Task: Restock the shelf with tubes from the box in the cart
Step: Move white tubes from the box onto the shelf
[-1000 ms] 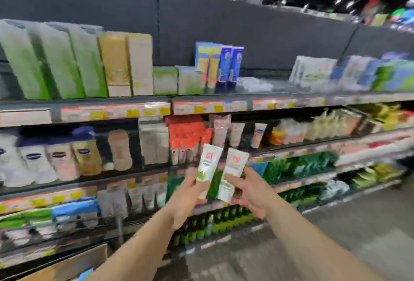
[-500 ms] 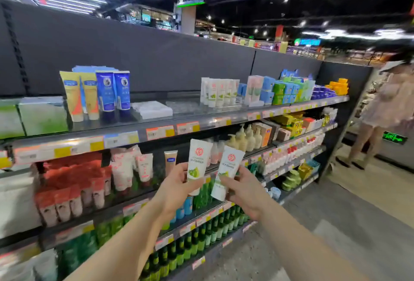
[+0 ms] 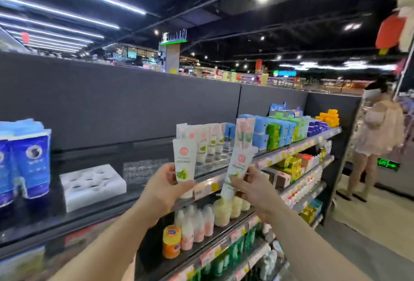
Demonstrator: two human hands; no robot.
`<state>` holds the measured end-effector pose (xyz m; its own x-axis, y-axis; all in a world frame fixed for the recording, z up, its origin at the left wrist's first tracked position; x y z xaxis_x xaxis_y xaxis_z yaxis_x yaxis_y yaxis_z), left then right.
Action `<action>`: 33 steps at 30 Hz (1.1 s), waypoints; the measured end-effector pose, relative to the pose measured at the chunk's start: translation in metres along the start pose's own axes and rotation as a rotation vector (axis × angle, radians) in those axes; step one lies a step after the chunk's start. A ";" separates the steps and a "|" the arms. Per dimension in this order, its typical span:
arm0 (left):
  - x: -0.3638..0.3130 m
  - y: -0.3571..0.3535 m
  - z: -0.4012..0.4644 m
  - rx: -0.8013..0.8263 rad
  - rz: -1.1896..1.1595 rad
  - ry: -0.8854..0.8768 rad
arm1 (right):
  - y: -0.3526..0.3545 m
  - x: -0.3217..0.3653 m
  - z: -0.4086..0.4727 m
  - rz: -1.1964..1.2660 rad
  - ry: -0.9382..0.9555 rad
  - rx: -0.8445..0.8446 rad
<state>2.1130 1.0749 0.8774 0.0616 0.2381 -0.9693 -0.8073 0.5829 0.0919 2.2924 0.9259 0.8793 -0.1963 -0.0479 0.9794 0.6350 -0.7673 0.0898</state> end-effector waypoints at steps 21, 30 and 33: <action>0.009 -0.100 0.122 -0.385 0.308 -0.008 | -0.037 -0.029 0.272 -0.266 0.315 0.481; 0.012 -0.106 0.124 -0.484 0.356 0.063 | -0.042 -0.031 0.276 -0.394 0.374 0.625; 0.012 -0.107 0.125 -0.491 0.372 0.073 | -0.044 -0.030 0.276 -0.454 0.355 0.666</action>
<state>2.2731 1.1124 0.8847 -0.3025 0.2927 -0.9071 -0.9437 0.0417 0.3281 2.4766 1.1376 0.8958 -0.6858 -0.1097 0.7195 0.7214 -0.2338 0.6519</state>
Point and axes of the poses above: each hand's wrist, its own z-axis towards the middle knuckle, its own y-axis out of the back of the hand, x = y × z, the point moved 5 cm from there along z, towards the middle knuckle, and after that the axes turned 6 degrees about -x, right-handed, at the moved point
